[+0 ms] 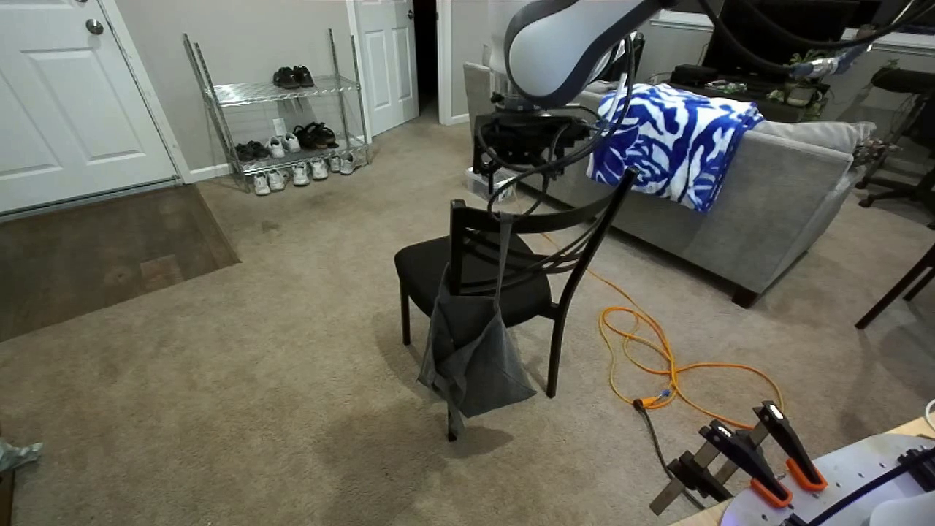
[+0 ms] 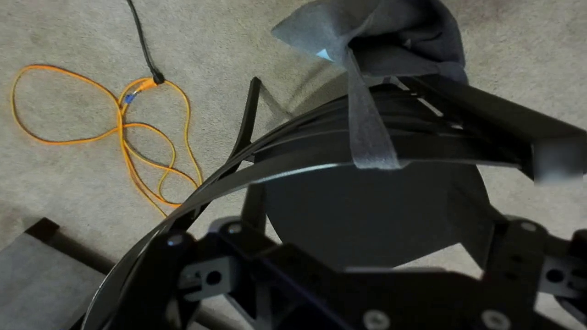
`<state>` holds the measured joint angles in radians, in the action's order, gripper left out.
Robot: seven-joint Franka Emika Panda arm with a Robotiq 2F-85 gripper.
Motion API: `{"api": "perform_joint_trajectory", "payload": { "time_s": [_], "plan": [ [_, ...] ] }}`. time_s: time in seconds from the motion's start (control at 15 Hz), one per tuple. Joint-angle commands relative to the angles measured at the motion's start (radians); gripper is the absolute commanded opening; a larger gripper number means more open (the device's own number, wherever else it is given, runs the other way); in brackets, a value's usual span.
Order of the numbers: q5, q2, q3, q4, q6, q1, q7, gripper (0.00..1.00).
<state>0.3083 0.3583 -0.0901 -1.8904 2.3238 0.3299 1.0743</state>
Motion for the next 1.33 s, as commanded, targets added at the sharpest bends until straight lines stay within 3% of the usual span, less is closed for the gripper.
{"api": "perform_joint_trajectory", "payload": {
  "time_s": [0.0, 0.53, 1.07, 1.2, 1.27],
  "plan": [
    [-0.088, -0.034, 0.002, -0.036, 0.056, -0.011, 0.062, 1.00],
    [-0.352, 0.039, 0.012, 0.099, -0.091, -0.044, 0.206, 1.00],
    [-0.494, 0.152, 0.024, 0.244, -0.088, -0.065, 0.438, 1.00],
    [-0.534, 0.193, 0.007, 0.309, -0.164, -0.086, 0.424, 1.00],
    [-0.581, 0.220, -0.026, 0.353, -0.248, -0.117, 0.343, 1.00]
  ]
}}
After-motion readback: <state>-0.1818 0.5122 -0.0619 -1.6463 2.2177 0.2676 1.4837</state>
